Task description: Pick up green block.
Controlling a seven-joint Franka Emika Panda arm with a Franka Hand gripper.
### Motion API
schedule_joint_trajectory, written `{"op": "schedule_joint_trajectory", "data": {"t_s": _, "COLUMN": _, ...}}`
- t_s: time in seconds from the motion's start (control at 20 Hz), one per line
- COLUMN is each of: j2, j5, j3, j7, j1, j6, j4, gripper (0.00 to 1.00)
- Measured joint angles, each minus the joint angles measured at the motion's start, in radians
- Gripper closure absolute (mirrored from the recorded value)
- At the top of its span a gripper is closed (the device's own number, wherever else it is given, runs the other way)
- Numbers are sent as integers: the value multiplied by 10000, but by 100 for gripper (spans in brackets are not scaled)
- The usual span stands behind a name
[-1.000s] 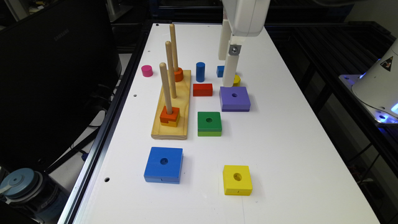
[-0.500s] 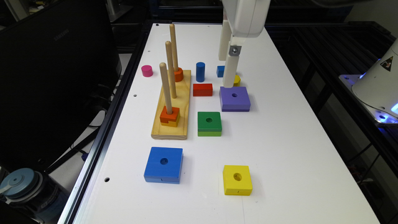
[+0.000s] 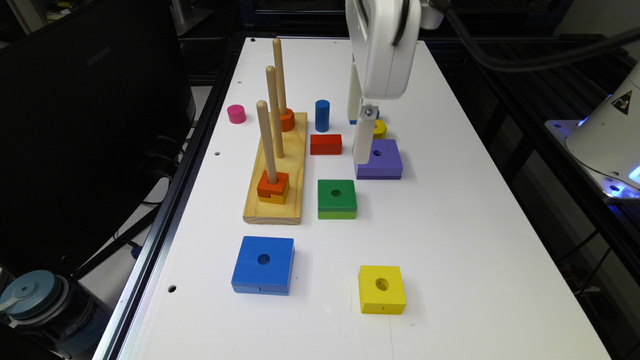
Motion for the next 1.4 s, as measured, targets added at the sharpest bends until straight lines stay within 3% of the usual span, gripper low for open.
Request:
{"op": "schedule_joint_trajectory", "data": {"t_s": 0.05, "j2": 115, "j5": -97, "j3": -5, "j7": 73, "j1": -1, "j6": 93, "j4": 2, "gripper": 0}}
{"op": "schedule_joint_trajectory", "data": {"t_s": 0.1, "j2": 132, "j5": -110, "j3": -6, "j7": 90, "j1": -1, "j6": 105, "j4": 4, "gripper": 0}}
{"op": "schedule_joint_trajectory", "data": {"t_s": 0.15, "j2": 240, "j5": -221, "j3": -12, "j7": 167, "j1": -1, "j6": 193, "j4": 12, "gripper": 0}}
{"op": "schedule_joint_trajectory", "data": {"t_s": 0.6, "j2": 363, "j5": -260, "j3": -21, "j7": 178, "j1": -1, "j6": 256, "j4": 0, "gripper": 0}}
{"op": "schedule_joint_trajectory", "data": {"t_s": 0.7, "j2": 545, "j5": -382, "j3": -41, "j7": 237, "j1": -2, "j6": 391, "j4": -6, "gripper": 0}}
{"op": "schedule_joint_trajectory", "data": {"t_s": 0.9, "j2": 960, "j5": -805, "j3": -66, "j7": 543, "j1": -6, "j6": 730, "j4": 12, "gripper": 0}}
{"op": "schedule_joint_trajectory", "data": {"t_s": 1.0, "j2": 975, "j5": -862, "j3": -60, "j7": 603, "j1": -7, "j6": 741, "j4": 16, "gripper": 0}}
{"op": "schedule_joint_trajectory", "data": {"t_s": 1.4, "j2": 970, "j5": -893, "j3": -86, "j7": 622, "j1": -18, "j6": 742, "j4": 79, "gripper": 0}}
